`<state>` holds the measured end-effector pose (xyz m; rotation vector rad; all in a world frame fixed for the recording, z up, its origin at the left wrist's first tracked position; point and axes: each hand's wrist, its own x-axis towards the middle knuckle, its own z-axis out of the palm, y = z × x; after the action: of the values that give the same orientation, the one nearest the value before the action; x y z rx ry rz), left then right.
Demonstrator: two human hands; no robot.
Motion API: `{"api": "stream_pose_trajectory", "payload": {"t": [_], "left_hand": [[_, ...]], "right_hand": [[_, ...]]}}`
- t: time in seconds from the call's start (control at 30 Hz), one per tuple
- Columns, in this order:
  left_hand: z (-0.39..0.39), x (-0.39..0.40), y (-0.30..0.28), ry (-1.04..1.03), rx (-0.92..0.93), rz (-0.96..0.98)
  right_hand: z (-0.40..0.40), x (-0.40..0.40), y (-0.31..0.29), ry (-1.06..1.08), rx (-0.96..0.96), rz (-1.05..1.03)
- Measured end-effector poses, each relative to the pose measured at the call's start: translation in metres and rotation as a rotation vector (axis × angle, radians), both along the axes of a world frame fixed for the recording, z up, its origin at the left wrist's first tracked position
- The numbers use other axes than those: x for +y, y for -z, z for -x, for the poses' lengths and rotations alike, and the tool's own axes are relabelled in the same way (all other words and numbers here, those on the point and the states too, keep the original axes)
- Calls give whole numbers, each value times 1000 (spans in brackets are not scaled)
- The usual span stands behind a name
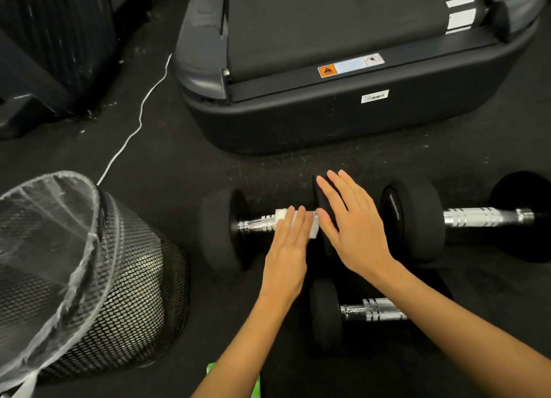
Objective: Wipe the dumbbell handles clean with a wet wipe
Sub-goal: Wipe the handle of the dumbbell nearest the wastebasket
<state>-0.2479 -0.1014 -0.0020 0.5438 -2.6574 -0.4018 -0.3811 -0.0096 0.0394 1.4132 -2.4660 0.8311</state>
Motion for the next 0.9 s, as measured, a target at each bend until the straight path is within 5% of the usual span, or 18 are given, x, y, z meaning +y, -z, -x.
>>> {"api": "stream_pose_trajectory", "payload": {"t": [0.63, 0.9], "left_hand": [[34, -32, -29, 74, -126, 37], [4, -14, 1, 86, 63, -30]], "right_hand": [[1, -3, 3, 10, 6, 27], [-1, -1, 4, 12, -10, 43]]}}
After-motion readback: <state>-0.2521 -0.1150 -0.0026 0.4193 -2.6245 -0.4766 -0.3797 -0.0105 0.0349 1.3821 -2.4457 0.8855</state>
